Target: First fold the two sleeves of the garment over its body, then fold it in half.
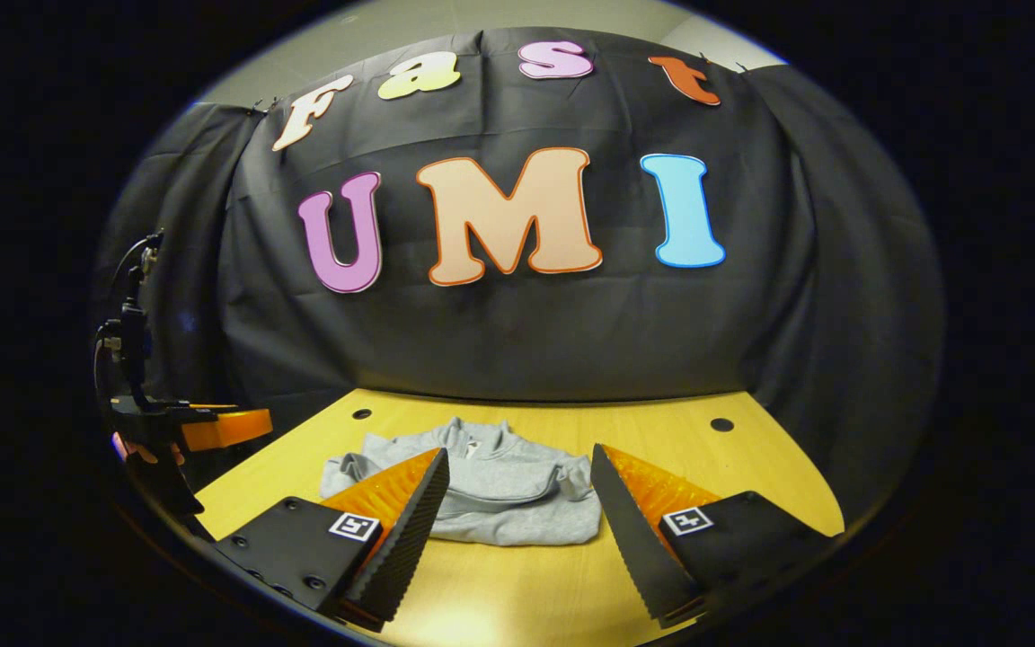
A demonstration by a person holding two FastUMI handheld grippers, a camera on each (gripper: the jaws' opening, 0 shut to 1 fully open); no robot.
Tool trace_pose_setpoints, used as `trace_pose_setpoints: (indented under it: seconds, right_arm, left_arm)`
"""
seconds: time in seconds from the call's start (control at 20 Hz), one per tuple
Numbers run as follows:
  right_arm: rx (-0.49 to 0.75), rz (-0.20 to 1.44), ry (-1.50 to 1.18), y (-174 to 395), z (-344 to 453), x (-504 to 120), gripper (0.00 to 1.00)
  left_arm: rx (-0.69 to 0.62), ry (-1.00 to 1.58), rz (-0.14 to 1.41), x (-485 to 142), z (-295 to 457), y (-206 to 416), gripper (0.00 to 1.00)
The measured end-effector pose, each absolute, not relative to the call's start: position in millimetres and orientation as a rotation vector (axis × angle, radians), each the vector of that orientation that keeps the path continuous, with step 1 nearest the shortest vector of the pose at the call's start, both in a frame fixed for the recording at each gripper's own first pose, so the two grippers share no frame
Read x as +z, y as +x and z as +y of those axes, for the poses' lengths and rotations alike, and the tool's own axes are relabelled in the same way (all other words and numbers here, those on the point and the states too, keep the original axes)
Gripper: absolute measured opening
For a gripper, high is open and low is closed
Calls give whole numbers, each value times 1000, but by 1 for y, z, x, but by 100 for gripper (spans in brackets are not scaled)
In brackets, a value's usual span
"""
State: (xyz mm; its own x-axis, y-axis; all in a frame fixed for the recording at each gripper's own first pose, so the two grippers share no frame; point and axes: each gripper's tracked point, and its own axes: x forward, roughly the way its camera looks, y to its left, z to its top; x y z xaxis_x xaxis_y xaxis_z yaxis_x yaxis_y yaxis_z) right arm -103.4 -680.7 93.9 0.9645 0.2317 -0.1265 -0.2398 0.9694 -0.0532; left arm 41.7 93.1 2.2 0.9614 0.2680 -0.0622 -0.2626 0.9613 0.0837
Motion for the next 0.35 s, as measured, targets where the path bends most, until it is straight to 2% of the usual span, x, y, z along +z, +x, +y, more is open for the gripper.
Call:
trace_pose_setpoints:
  seconds: [0.35]
  right_arm:
    - [201,88,-61,-118,-688,103,98]
  left_arm:
    - [254,59,128,-15,99,18,93]
